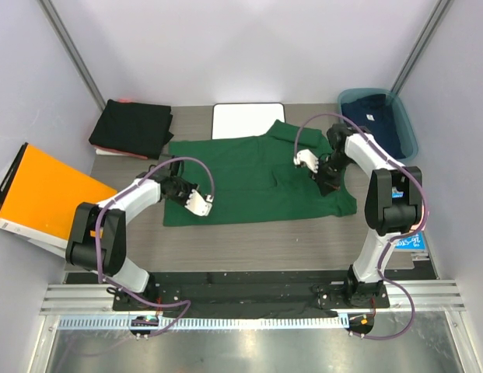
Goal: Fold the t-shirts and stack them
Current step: Fold the flattened tshirt in 1/3 of the way
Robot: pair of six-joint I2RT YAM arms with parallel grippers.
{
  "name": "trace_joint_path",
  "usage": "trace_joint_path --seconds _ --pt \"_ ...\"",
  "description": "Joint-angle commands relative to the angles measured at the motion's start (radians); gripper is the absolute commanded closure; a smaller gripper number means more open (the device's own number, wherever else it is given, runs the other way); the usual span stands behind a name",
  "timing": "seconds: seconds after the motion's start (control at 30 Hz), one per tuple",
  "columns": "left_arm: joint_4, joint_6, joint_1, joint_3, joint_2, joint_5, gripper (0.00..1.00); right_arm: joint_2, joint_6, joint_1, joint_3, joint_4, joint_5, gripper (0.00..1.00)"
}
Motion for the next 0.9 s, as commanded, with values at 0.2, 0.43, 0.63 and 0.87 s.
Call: trace_joint_path --seconds 0.2,0.43,0.63,0.87 --pt "-0.087 0.012 -0.006 -0.007 -0.033 0.075 1.0 -0.098 -0.075 -0.049 -0.141 -0.158 0.057 0.99" --pt "-0.075 0.009 -0.015 0.007 0.004 0.075 1.0 -0.067 -0.033 -0.118 -0.169 -0.012 0.116 0.99" --pt "-0.064 0.01 -0.026 -0.002 0.028 0.067 1.0 -0.017 -0.025 -0.176 -0.138 0.05 0.143 0.99" --pt "-0.021 0.02 -0.044 -0.022 0.096 0.016 1.0 0.034 -0.045 -0.218 -0.157 0.104 0.198 0.99"
